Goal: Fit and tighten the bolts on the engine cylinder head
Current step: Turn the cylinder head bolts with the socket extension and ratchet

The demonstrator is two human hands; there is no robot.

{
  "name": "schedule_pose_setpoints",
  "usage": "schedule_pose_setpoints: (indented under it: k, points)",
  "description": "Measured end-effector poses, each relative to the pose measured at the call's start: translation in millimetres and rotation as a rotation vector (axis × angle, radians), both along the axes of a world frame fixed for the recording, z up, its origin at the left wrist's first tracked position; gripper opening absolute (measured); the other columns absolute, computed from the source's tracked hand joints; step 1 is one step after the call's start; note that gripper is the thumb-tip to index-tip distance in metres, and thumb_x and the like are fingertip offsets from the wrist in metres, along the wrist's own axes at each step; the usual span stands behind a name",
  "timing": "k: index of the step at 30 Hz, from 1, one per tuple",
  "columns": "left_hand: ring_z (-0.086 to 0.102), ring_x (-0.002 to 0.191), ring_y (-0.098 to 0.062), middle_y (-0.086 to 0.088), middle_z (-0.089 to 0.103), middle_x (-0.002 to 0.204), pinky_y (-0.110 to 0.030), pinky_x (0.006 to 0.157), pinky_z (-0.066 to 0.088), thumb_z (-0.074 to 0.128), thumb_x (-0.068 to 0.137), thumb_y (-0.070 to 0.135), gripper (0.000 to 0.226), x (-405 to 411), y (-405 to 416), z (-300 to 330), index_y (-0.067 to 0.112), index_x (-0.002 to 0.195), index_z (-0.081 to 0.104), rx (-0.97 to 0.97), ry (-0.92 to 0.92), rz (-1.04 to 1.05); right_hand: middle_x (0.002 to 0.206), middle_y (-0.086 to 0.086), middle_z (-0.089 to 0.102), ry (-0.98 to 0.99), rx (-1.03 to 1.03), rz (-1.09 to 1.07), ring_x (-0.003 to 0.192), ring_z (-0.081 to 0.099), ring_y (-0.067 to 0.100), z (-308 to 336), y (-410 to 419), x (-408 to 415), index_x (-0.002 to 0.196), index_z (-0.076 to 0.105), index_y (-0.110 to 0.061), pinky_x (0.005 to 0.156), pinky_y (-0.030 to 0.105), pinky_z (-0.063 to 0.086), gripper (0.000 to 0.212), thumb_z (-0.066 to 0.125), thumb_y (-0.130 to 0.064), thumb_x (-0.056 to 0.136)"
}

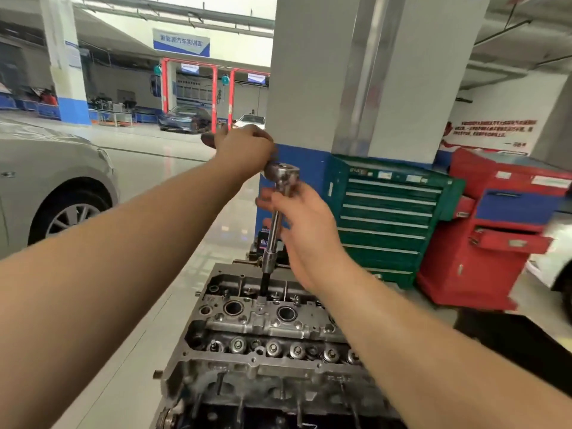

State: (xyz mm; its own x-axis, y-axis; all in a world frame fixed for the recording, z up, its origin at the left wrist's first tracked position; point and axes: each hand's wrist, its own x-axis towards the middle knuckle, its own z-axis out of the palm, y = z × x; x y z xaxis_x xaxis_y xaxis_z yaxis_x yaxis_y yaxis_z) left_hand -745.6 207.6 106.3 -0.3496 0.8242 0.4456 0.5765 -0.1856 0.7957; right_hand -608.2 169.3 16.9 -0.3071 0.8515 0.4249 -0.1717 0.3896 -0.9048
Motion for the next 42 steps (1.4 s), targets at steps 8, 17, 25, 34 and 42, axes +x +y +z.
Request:
schedule_pose_setpoints:
  k: [8,17,25,34,42]
  points:
    - [0.044,0.148,-0.023,-0.011,0.052,0.152,-0.044,0.116,0.038,0.043,0.067,-0.020,0.061,47,19,8,0.007,0.118,0.062,-0.230,-0.182,-1.190,0.067,-0.015,0.041,0.031,0.016,-0.144,0.063,0.039,0.007,-32,-26,-26,0.090,0.059,-0.034,0.063,0.028,0.035,0.043,0.033,-0.067,0.096]
    - [0.073,0.081,-0.011,0.010,0.080,0.094,-0.031,0.074,0.059,0.064,0.095,0.053,0.039,23,36,16,0.020,0.083,0.081,-0.112,0.356,-0.470,0.060,-0.017,0.040,0.034,0.039,-0.074,0.061,0.036,0.009,-35,-11,-24,0.073,0.053,-0.040,0.063,0.033,0.032,0.038,0.036,-0.069,0.092]
    - [0.060,0.072,-0.032,-0.007,0.069,0.074,-0.039,0.065,0.045,0.021,0.104,0.062,0.074,-58,-49,-27,0.017,0.084,0.076,0.258,0.845,0.087,0.061,-0.020,0.048,0.015,0.090,-0.172,0.064,0.044,0.008,-39,-10,-37,0.077,0.051,-0.039,0.068,0.039,0.039,0.042,0.035,-0.075,0.089]
    - [0.051,0.057,-0.025,0.001,0.055,0.056,-0.029,0.054,0.029,0.009,0.100,0.071,0.077,-68,-110,-30,0.023,0.069,0.061,0.210,1.011,0.305,0.061,-0.016,0.041,0.060,0.129,-0.150,0.062,0.036,0.012,-42,-8,-41,0.074,0.049,-0.036,0.065,0.041,0.033,0.044,0.037,-0.074,0.091]
    - [0.052,0.057,-0.014,0.002,0.061,0.057,-0.036,0.066,0.037,0.046,0.101,0.059,0.061,-58,-4,-14,0.017,0.059,0.062,0.141,0.425,-0.027,0.062,-0.025,0.051,-0.100,0.172,-0.208,0.058,0.045,0.000,-34,-8,-41,0.072,0.046,-0.046,0.063,0.031,0.038,0.027,0.051,-0.067,0.088]
